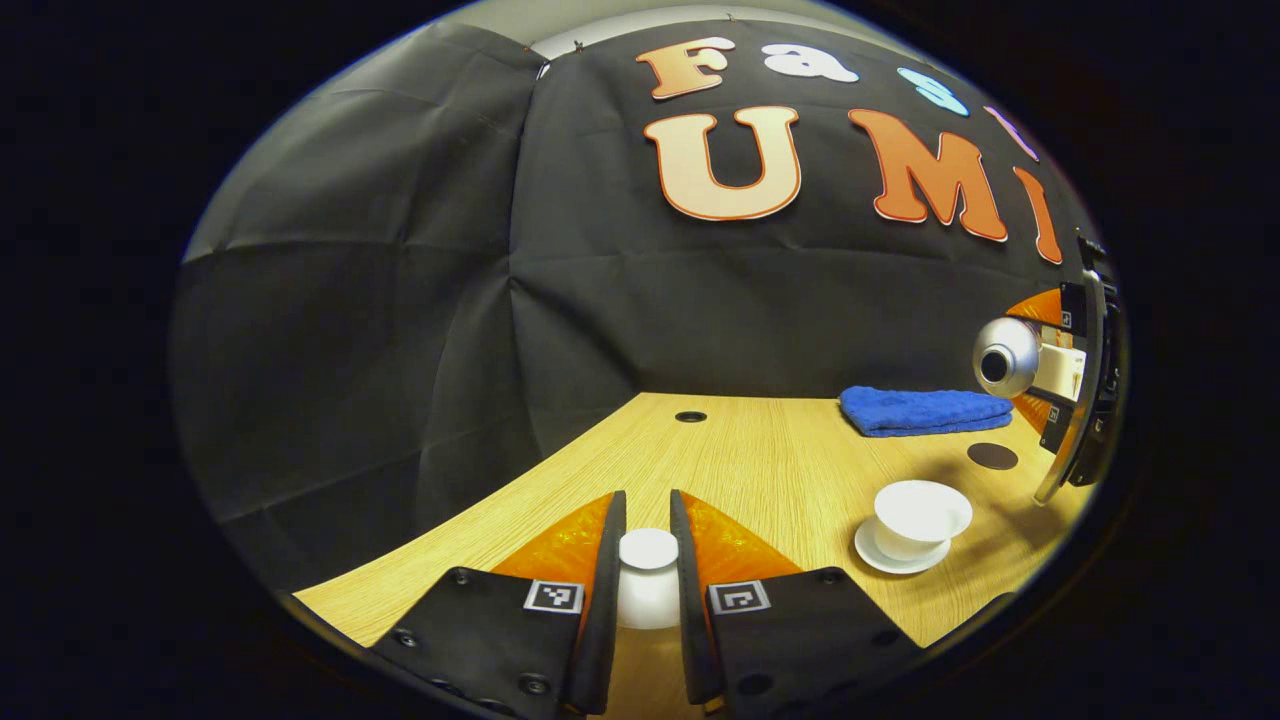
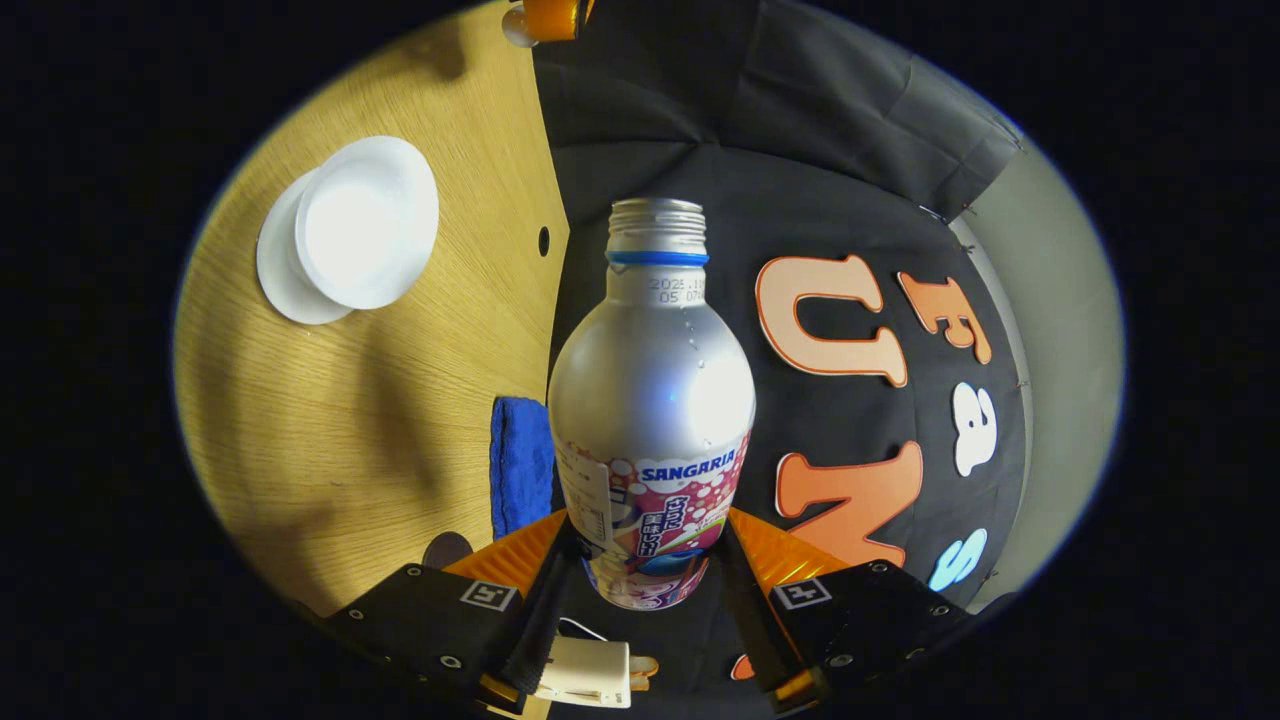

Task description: Open the teacup lid with one hand, grasp the water bottle and pour water into the teacup with the other hand; after pouring, place the water bottle on the coaster and then close the teacup lid.

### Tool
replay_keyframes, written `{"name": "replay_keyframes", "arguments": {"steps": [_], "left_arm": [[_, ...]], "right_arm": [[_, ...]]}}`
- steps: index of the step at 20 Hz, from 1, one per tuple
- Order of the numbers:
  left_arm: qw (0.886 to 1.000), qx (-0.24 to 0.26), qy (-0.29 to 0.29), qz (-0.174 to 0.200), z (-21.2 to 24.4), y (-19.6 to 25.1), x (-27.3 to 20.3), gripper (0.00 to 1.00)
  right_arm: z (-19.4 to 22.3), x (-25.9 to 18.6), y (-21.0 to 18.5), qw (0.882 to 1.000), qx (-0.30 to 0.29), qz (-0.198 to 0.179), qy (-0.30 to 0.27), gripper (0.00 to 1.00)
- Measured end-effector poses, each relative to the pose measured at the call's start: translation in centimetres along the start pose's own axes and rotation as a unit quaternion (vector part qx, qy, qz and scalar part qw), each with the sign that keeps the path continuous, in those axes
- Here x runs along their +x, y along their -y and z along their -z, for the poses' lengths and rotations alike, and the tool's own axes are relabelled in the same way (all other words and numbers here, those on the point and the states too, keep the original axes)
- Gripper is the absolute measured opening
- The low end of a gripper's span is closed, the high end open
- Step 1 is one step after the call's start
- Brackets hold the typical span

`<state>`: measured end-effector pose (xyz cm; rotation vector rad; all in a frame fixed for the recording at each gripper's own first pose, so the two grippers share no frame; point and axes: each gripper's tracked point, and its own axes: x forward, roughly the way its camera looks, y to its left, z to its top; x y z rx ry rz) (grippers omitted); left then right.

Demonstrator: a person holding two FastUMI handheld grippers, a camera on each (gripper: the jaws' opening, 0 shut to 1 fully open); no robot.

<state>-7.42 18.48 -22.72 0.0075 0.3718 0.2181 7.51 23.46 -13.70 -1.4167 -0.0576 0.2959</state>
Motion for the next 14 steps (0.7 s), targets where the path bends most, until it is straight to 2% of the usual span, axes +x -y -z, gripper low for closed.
{"name": "replay_keyframes", "arguments": {"steps": [3, 6, 7, 8, 14], "left_arm": [[1.000, -0.001, 0.001, -0.004, 0.0, -0.1, 0.0, 0.31], [1.000, 0.000, 0.002, -0.007, -0.1, -0.2, -0.1, 0.31], [1.000, 0.000, 0.002, -0.008, 0.0, -0.2, -0.1, 0.31], [1.000, 0.000, 0.002, -0.007, 0.0, -0.2, -0.1, 0.31], [1.000, -0.002, -0.001, -0.008, 0.1, -0.2, -0.2, 0.32]], "right_arm": [[-0.5, 0.2, 1.5, 0.999, -0.031, 0.024, 0.011, 0.78], [-0.6, 0.4, 1.9, 0.999, -0.043, 0.030, 0.016, 0.78], [-0.6, 0.5, 2.0, 0.998, -0.047, 0.032, 0.017, 0.75], [-0.8, 0.5, 2.2, 0.998, -0.050, 0.033, 0.019, 0.78], [-0.7, 0.8, 3.3, 0.995, -0.080, 0.045, 0.029, 0.78]]}}
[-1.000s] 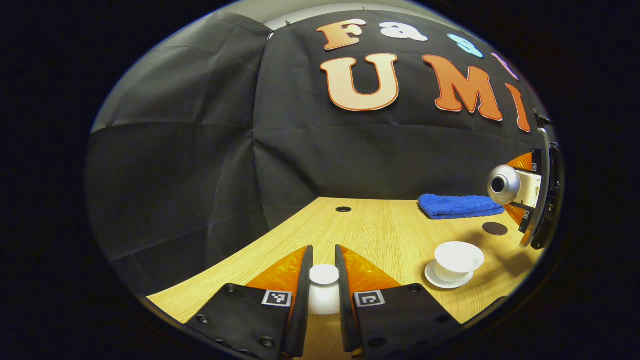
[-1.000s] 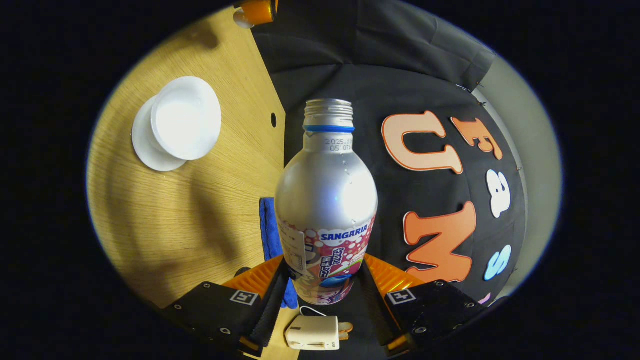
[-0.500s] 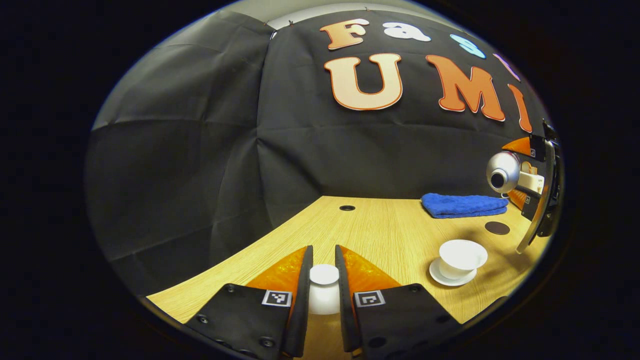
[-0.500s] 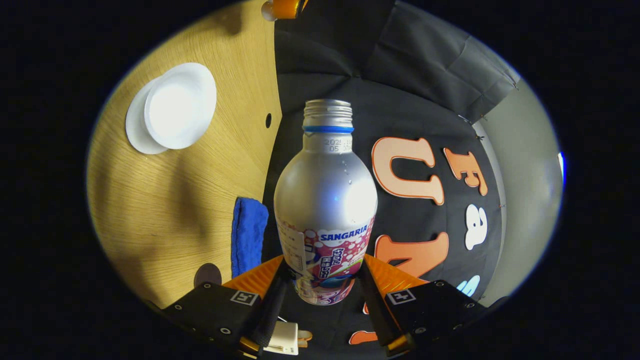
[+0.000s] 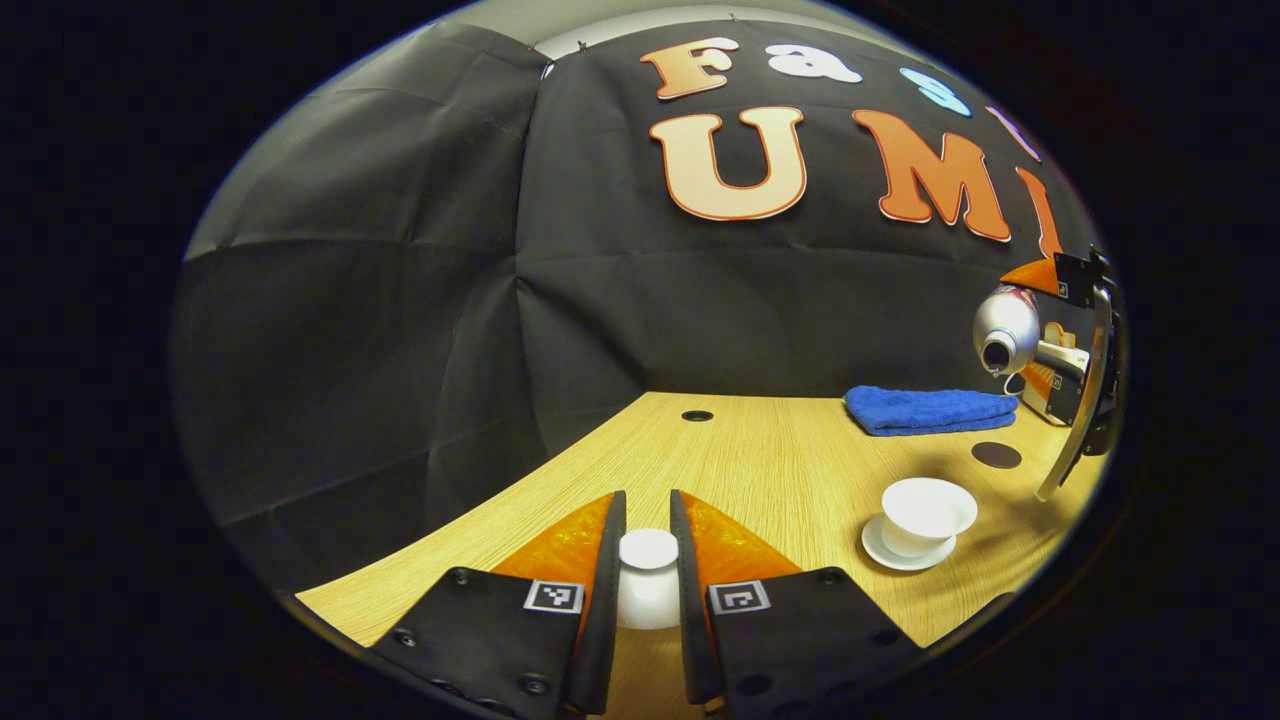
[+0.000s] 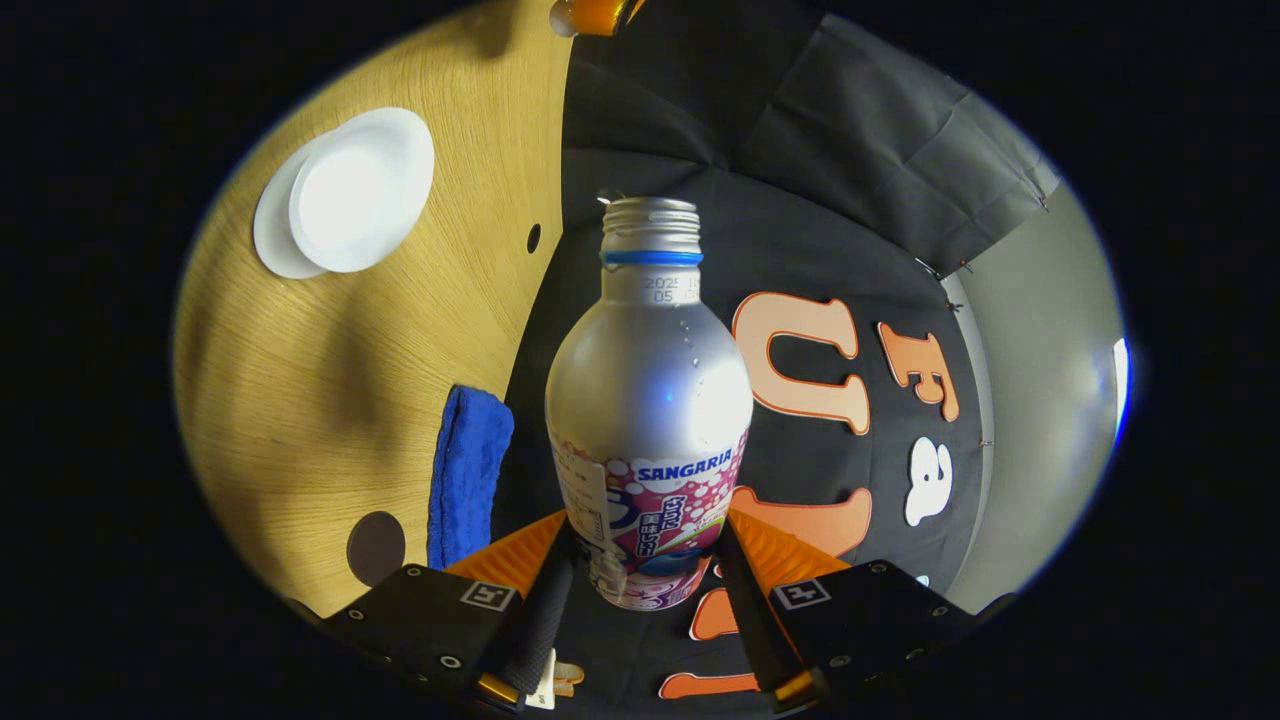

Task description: Open the teacup lid with one hand, grasp the water bottle and pour water into the teacup with the other hand; after pouring, place the water bottle on the coaster and then close the teacup lid.

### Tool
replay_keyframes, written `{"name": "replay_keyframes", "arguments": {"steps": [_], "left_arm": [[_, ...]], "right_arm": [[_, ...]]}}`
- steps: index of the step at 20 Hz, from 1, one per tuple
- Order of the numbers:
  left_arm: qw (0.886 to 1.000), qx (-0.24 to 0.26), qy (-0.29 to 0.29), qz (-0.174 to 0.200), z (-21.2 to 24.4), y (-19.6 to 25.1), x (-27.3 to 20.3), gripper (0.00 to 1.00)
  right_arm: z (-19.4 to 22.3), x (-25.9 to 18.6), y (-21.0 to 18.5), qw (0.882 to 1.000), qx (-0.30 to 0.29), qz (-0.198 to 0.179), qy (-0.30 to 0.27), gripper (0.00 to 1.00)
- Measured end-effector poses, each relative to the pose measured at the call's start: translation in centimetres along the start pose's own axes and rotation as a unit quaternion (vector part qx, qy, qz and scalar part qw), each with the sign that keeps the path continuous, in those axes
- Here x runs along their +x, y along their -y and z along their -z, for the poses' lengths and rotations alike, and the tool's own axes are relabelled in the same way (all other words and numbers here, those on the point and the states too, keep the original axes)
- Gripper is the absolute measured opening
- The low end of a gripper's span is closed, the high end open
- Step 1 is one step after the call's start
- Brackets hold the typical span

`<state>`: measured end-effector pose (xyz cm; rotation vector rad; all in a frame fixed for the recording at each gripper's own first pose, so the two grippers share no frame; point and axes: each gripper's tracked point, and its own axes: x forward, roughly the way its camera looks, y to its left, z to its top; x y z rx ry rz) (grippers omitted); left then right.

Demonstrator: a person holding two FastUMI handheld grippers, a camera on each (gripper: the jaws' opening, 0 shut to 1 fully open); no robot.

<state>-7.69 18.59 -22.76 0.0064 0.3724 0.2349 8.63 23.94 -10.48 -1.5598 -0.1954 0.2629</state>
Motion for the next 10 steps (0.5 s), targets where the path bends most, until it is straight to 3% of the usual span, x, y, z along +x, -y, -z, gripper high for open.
{"name": "replay_keyframes", "arguments": {"steps": [7, 8, 10], "left_arm": [[1.000, 0.000, 0.000, -0.001, 0.0, -0.1, 0.0, 0.32], [1.000, 0.000, 0.001, 0.000, 0.1, 0.0, 0.0, 0.36], [1.000, -0.003, 0.002, 0.000, 0.0, 0.0, 0.1, 0.32]], "right_arm": [[0.0, 0.5, 1.2, 0.999, -0.033, 0.016, 0.015, 0.78], [0.1, 0.5, 1.2, 0.999, -0.035, 0.018, 0.014, 0.78], [0.2, 0.8, 1.6, 0.999, -0.046, 0.023, 0.016, 0.78]]}}
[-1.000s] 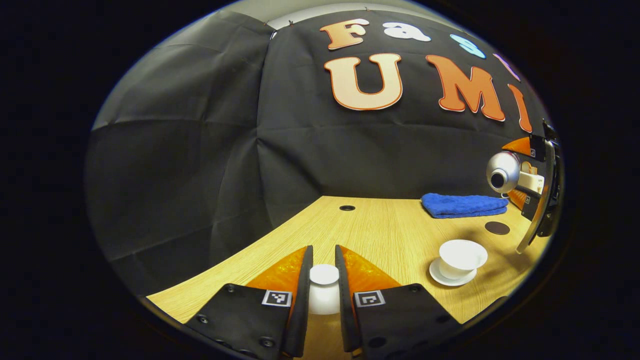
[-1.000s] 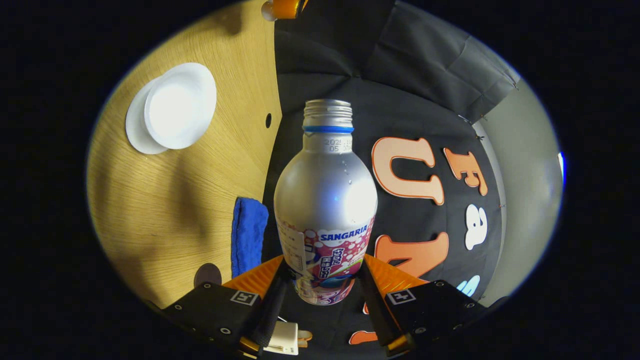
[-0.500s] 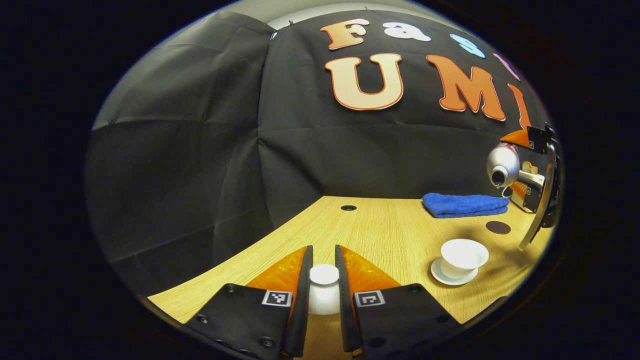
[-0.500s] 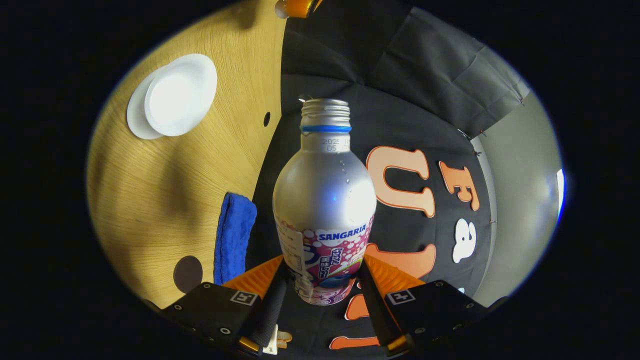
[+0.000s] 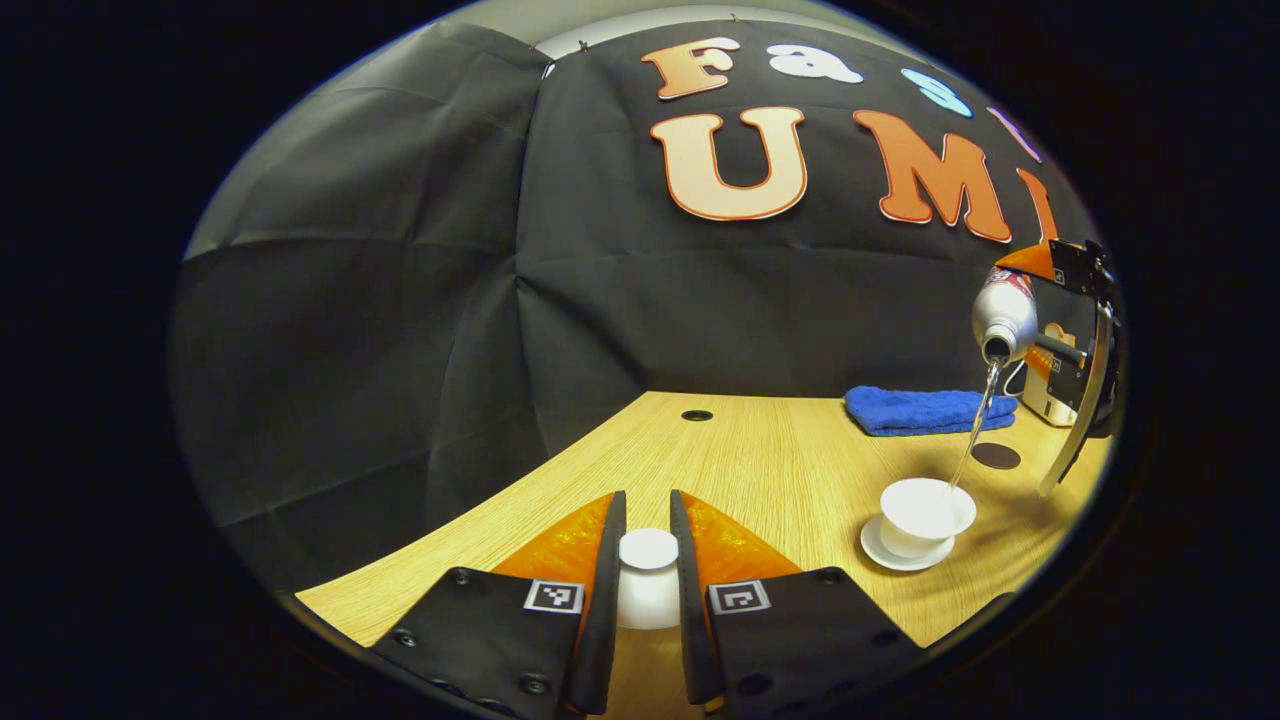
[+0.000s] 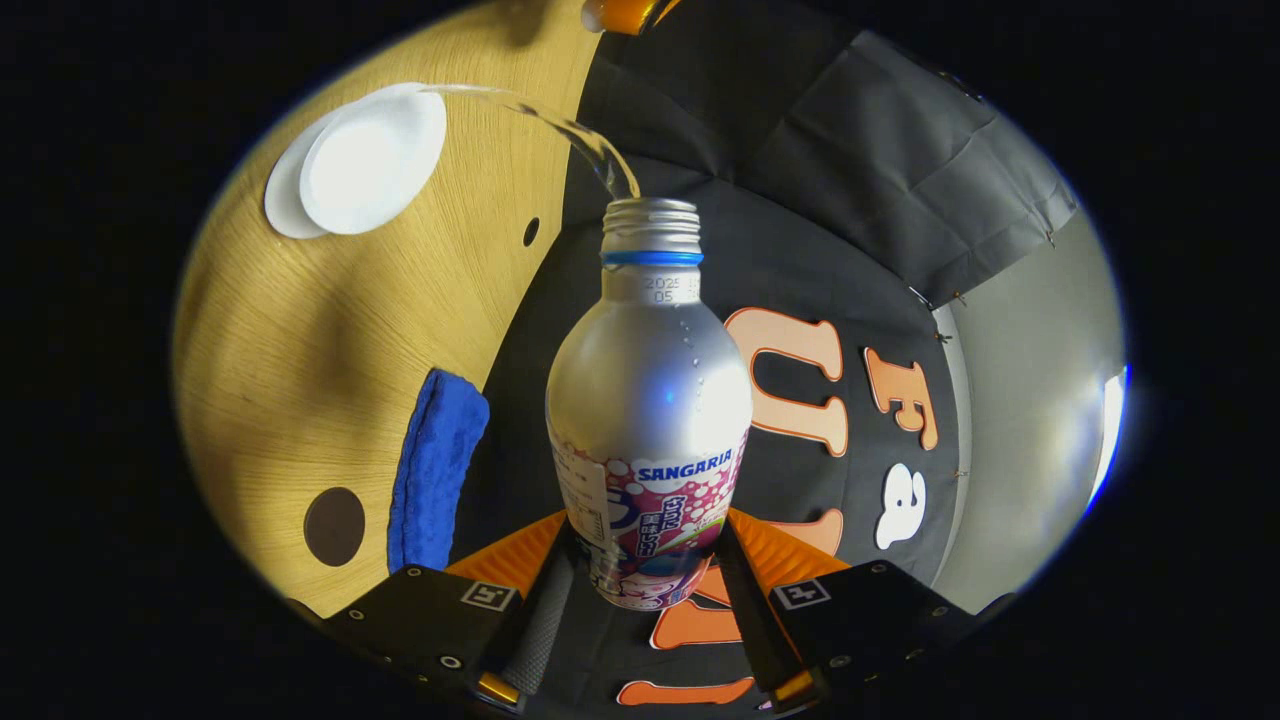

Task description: Open the teacup lid with one hand, grasp the water bottle and pour water into the teacup with the other hand; after pouring, place the water bottle on the coaster and then close the teacup lid.

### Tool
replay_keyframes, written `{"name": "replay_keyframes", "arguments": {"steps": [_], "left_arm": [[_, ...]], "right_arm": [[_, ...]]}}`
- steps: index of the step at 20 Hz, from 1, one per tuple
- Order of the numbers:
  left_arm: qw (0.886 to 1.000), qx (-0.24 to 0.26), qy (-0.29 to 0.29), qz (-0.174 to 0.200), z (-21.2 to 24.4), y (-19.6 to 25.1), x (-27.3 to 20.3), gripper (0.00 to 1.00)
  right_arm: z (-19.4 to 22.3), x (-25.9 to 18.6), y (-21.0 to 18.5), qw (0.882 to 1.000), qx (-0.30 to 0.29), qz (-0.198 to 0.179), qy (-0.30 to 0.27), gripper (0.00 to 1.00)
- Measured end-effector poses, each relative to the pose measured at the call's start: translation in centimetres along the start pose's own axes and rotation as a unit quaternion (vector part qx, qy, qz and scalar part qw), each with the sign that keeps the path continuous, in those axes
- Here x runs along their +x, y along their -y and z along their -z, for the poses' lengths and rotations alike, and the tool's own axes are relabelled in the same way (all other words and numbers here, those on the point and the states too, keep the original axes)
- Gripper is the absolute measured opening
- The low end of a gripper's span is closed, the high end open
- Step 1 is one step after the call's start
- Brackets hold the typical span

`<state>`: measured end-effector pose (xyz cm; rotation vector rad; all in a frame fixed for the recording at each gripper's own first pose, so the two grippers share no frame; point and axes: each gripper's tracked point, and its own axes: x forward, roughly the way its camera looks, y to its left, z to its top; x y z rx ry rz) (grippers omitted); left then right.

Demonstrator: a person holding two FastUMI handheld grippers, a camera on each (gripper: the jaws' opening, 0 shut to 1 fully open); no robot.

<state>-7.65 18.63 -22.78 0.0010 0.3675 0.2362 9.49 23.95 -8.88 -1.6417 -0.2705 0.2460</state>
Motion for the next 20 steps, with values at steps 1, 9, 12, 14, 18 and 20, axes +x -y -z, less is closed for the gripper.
{"name": "replay_keyframes", "arguments": {"steps": [1, 9, 12, 14, 18, 20], "left_arm": [[1.000, 0.001, 0.000, 0.000, 0.0, 0.0, 0.0, 0.32], [1.000, 0.003, 0.002, 0.001, 0.0, 0.0, 0.1, 0.32], [1.000, 0.004, 0.005, 0.001, 0.0, -0.1, 0.1, 0.31], [1.000, 0.003, 0.007, 0.002, 0.0, -0.1, 0.1, 0.31], [1.000, 0.002, 0.007, 0.004, -0.1, 0.0, 0.1, 0.31], [1.000, 0.003, 0.007, 0.005, 0.0, 0.0, 0.1, 0.31]], "right_arm": [[0.1, 0.0, 0.2, 1.000, -0.004, 0.001, -0.001, 0.78], [0.7, 0.6, 1.6, 0.999, -0.027, 0.020, 0.013, 0.78], [0.9, 1.0, 2.7, 0.999, -0.036, 0.034, 0.017, 0.78], [0.9, 1.0, 3.4, 0.998, -0.044, 0.044, 0.019, 0.78], [1.1, 1.4, 4.2, 0.997, -0.056, 0.057, 0.022, 0.78], [1.0, 1.5, 4.5, 0.996, -0.065, 0.064, 0.024, 0.78]]}}
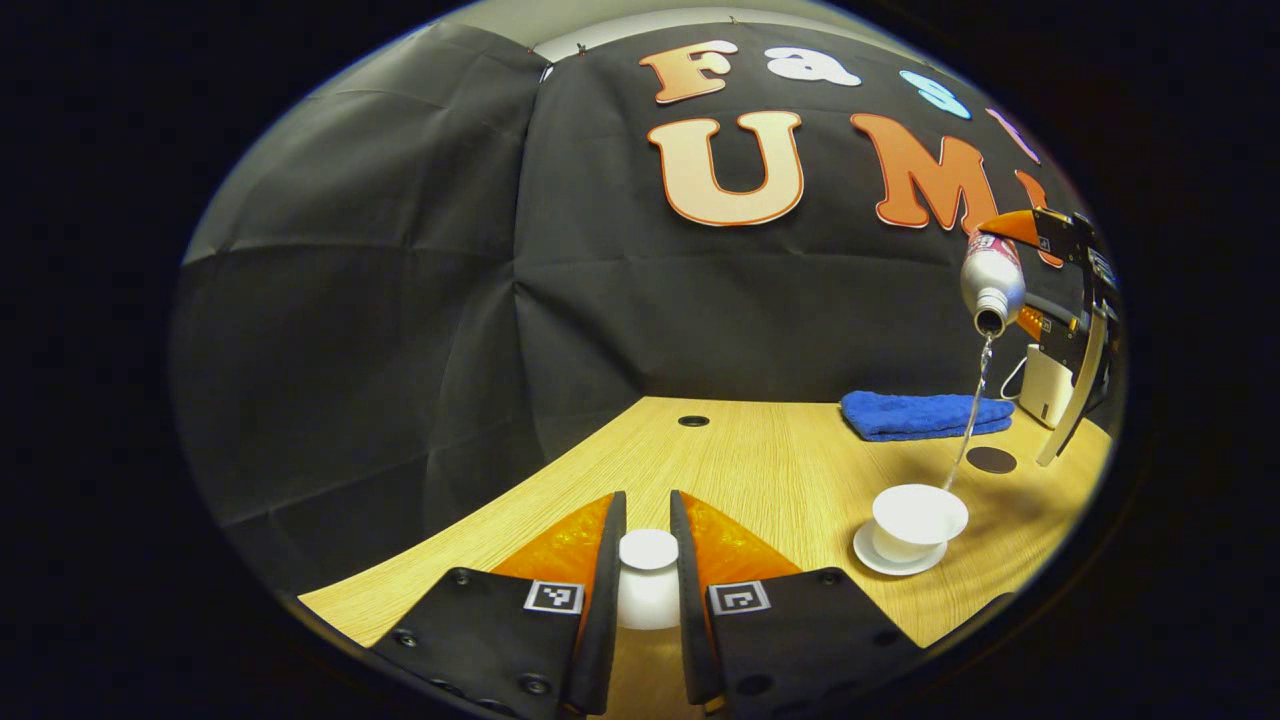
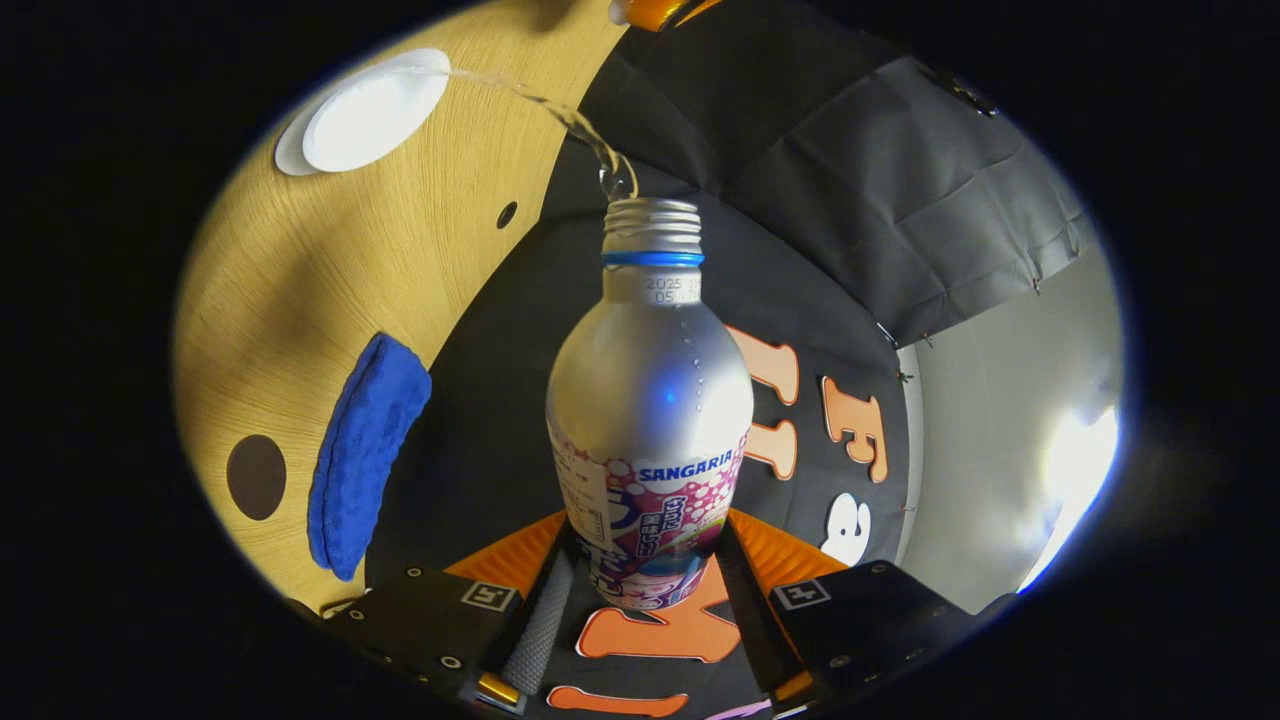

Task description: Open the teacup lid with one hand, grasp the water bottle and pour water into the teacup with the other hand; after pouring, place the water bottle on the coaster and then close the teacup lid.

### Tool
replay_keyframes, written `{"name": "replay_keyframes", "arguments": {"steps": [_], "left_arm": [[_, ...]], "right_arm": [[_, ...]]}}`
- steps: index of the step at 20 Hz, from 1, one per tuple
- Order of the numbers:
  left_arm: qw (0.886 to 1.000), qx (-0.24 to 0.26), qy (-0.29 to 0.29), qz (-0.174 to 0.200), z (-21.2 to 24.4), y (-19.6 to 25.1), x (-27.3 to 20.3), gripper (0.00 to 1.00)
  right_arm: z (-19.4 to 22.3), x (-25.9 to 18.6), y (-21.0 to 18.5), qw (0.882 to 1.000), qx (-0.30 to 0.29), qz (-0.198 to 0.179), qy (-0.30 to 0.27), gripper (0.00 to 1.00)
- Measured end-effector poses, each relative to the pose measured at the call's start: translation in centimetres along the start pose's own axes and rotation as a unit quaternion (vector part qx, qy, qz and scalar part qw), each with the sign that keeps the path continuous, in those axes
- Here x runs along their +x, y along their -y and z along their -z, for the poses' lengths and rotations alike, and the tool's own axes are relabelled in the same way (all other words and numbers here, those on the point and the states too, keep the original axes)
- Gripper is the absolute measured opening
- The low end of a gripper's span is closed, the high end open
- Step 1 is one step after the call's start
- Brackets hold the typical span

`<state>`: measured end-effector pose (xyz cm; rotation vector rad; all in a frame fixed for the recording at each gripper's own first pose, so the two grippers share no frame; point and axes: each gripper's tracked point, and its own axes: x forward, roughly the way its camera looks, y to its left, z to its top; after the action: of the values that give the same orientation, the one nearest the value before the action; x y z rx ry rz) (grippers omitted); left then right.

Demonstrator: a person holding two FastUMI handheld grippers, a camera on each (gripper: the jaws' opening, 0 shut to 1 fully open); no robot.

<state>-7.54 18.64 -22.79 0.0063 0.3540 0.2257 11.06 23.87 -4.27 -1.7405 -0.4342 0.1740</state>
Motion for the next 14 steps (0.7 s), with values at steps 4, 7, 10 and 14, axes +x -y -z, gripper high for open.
{"name": "replay_keyframes", "arguments": {"steps": [4, 7, 10, 14], "left_arm": [[1.000, 0.001, 0.000, 0.001, 0.0, 0.0, 0.0, 0.31], [1.000, 0.001, 0.001, 0.001, 0.1, 0.0, 0.0, 0.31], [1.000, 0.001, 0.000, 0.001, 0.0, 0.0, 0.0, 0.32], [1.000, -0.001, 0.002, 0.002, 0.0, 0.0, 0.0, 0.31]], "right_arm": [[-0.6, -0.1, -0.4, 1.000, -0.015, -0.001, 0.017, 0.78], [-2.0, -0.3, -1.4, 0.999, -0.026, -0.001, 0.029, 0.78], [-2.9, -0.4, -2.0, 0.999, -0.032, -0.002, 0.038, 0.78], [-4.1, -0.6, -3.4, 0.998, -0.030, -0.011, 0.053, 0.78]]}}
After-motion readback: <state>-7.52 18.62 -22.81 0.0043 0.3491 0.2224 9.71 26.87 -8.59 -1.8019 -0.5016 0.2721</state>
